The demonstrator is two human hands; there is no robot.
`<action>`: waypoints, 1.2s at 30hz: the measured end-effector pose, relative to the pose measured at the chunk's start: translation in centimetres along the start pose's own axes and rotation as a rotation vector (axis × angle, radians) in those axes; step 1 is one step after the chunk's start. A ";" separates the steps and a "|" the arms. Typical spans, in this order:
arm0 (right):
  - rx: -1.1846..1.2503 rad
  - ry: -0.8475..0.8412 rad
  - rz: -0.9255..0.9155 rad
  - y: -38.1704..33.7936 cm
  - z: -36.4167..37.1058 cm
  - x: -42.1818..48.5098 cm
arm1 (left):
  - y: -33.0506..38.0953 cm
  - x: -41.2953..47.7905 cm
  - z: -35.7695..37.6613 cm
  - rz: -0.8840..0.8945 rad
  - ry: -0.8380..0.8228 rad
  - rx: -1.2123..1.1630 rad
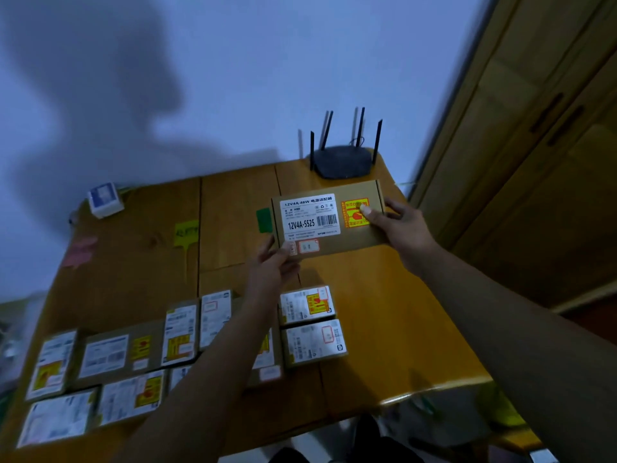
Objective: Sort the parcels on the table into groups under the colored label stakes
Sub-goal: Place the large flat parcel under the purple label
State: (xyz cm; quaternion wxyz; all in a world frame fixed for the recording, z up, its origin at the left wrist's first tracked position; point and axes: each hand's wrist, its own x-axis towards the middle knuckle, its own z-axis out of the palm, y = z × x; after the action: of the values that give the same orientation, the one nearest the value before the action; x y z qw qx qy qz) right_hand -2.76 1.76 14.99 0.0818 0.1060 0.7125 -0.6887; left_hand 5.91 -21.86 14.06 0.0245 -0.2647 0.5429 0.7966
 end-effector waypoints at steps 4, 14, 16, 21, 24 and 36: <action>-0.019 0.016 0.001 -0.6 0.3 -0.6 | 0.6 0.2 -0.5 0.011 -0.022 0.056; -0.242 0.299 0.113 3.8 -3.3 1.7 | -4.4 4.0 2.3 0.213 -0.033 0.615; -0.323 0.355 0.140 5.1 -4.8 2.9 | -6.2 5.1 4.2 0.168 -0.050 0.712; -0.474 0.349 0.240 8.4 -9.3 7.5 | -11.2 9.1 9.1 0.053 -0.071 0.846; -0.543 0.324 0.275 9.9 -11.8 11.4 | -12.9 11.8 12.0 0.044 -0.031 0.834; -0.578 0.205 0.299 14.2 -14.8 24.8 | -16.2 25.1 18.2 -0.011 0.096 0.886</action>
State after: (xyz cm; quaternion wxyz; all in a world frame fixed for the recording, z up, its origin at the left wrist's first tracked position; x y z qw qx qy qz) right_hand -22.47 17.91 -4.59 0.1367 0.2503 0.8594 -0.4244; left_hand -17.51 -5.51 -6.07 0.1146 -0.2684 0.8311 0.4735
